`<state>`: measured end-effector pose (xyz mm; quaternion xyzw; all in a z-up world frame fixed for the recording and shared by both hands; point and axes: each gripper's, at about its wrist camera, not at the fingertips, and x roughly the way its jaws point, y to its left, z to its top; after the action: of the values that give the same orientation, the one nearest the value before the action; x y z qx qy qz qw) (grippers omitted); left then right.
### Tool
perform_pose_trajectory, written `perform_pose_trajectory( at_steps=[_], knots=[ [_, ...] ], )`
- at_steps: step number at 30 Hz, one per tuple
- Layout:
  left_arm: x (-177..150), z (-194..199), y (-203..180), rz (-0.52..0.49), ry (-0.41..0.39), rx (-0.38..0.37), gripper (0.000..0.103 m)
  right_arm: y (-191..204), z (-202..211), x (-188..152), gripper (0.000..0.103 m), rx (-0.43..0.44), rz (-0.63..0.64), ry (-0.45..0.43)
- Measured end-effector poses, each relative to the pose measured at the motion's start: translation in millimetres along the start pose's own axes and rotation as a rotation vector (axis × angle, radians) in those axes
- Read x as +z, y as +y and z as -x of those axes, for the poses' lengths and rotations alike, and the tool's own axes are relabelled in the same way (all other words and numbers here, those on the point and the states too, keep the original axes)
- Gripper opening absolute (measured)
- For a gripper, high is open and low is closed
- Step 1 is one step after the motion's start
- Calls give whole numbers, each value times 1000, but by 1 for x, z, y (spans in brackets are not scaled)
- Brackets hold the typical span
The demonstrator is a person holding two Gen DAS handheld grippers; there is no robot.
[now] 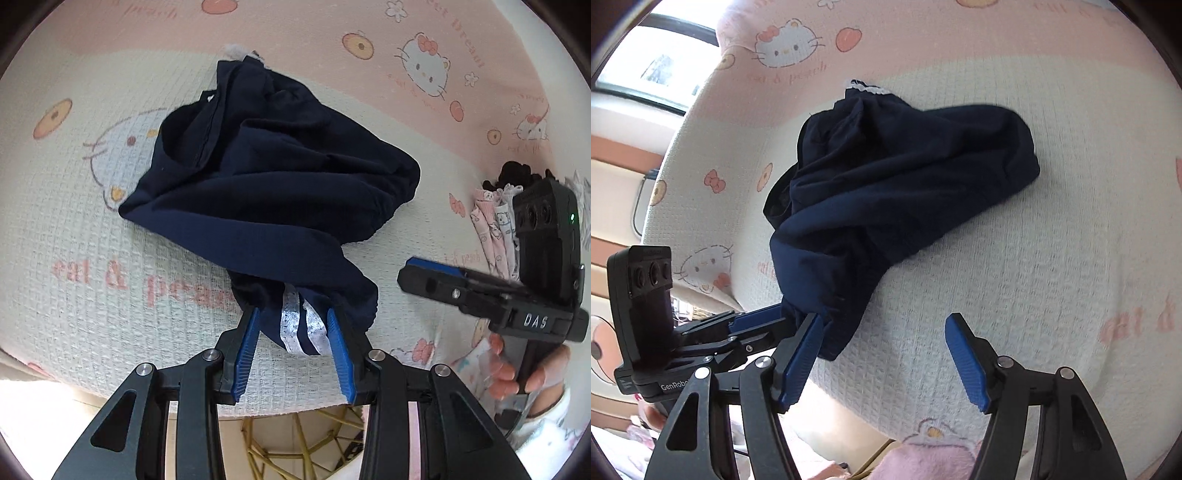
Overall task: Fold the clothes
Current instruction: 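Grasp the garment's striped hem with the left gripper and lift it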
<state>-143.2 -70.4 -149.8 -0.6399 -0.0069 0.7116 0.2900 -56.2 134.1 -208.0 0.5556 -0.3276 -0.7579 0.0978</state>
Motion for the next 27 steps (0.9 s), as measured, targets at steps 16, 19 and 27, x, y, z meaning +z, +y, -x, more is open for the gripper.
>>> perform_pose_trajectory(
  at_steps=[16, 19, 27],
  knots=[
    [-14, -12, -27, -119, 58, -9, 42, -6, -44, -19, 27, 312, -208, 8],
    [-17, -8, -30, -112, 34, -21, 48, 5, -41, -21, 21, 284, -137, -6],
    [-20, -16, -45, -139, 32, 67, 48, 10, -19, -11, 19, 363, -115, -68]
  ],
)
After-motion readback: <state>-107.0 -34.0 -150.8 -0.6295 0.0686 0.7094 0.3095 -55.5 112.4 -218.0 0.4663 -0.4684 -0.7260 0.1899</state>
